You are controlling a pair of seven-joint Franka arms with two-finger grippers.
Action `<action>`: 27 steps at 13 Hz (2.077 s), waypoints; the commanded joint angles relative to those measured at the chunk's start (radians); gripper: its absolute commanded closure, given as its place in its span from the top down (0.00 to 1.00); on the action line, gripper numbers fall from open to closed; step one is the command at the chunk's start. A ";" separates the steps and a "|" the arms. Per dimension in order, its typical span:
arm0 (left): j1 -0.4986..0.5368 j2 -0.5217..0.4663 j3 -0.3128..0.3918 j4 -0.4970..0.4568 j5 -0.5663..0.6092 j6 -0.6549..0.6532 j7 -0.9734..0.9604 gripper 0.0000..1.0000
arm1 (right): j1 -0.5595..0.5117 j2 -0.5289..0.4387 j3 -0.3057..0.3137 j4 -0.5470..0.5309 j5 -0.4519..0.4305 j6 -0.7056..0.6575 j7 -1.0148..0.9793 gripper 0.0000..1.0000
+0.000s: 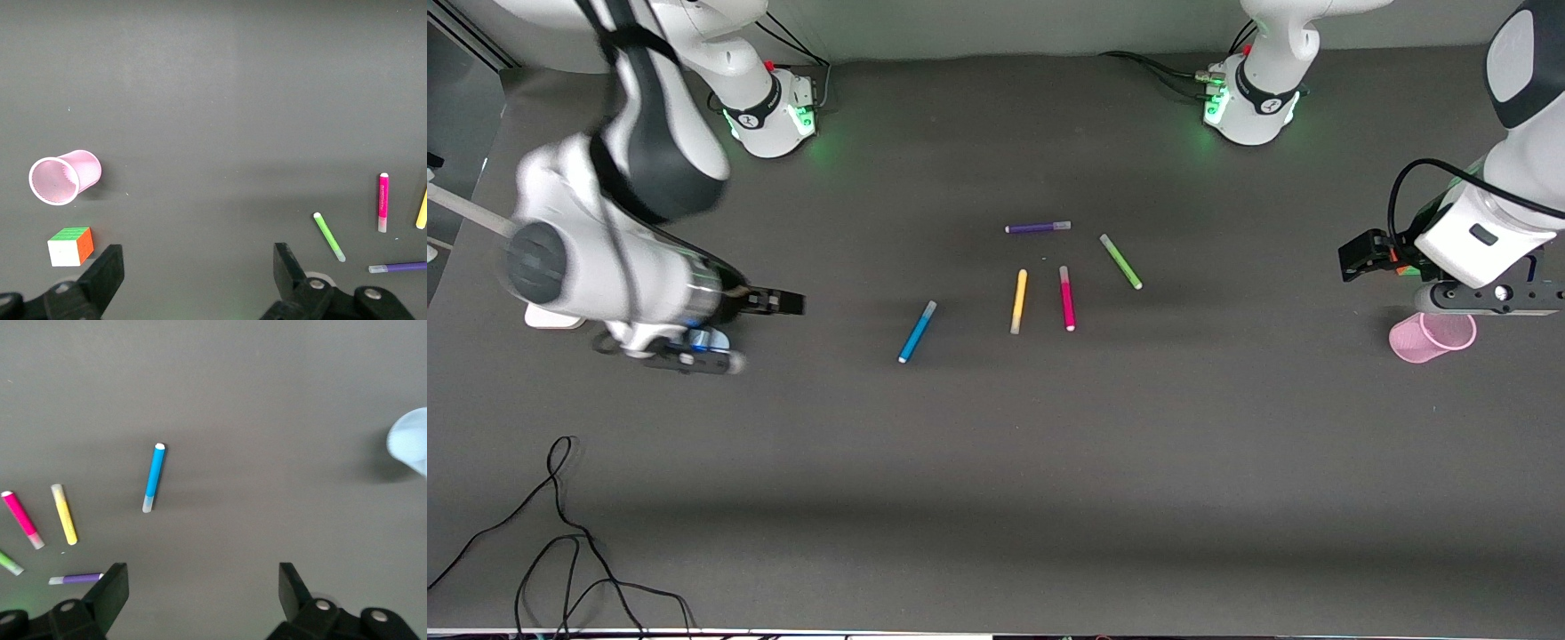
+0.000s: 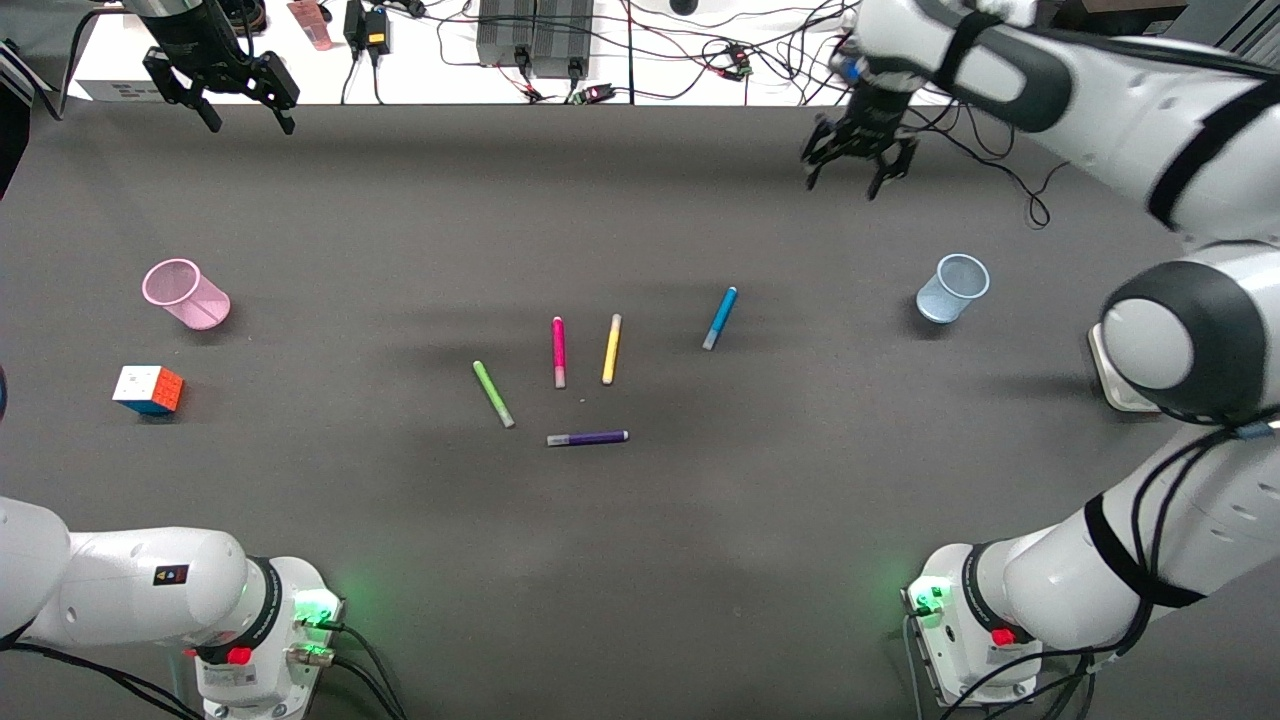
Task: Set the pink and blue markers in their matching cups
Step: 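Reach the right gripper down over the blue marker, then grasp the blue marker with the right gripper while the left gripper reaches the pink marker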
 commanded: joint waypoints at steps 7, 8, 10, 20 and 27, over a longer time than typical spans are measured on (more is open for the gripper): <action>-0.003 0.003 0.002 0.012 0.008 -0.032 0.016 1.00 | 0.043 0.314 0.097 0.034 0.035 0.269 0.240 1.00; -0.003 0.003 0.000 0.012 0.008 -0.031 0.014 1.00 | 0.066 0.343 0.097 0.034 0.050 0.315 0.283 1.00; -0.003 0.003 0.000 0.012 0.008 -0.032 0.016 1.00 | 0.074 0.398 0.098 0.034 0.055 0.375 0.308 1.00; -0.102 -0.019 -0.007 -0.164 -0.006 0.159 -0.039 0.99 | 0.065 0.437 0.097 0.019 0.112 0.432 0.313 0.00; -0.383 0.147 -0.007 -0.221 -0.002 0.346 -0.395 0.98 | 0.026 0.230 0.056 0.014 0.079 0.202 0.252 0.00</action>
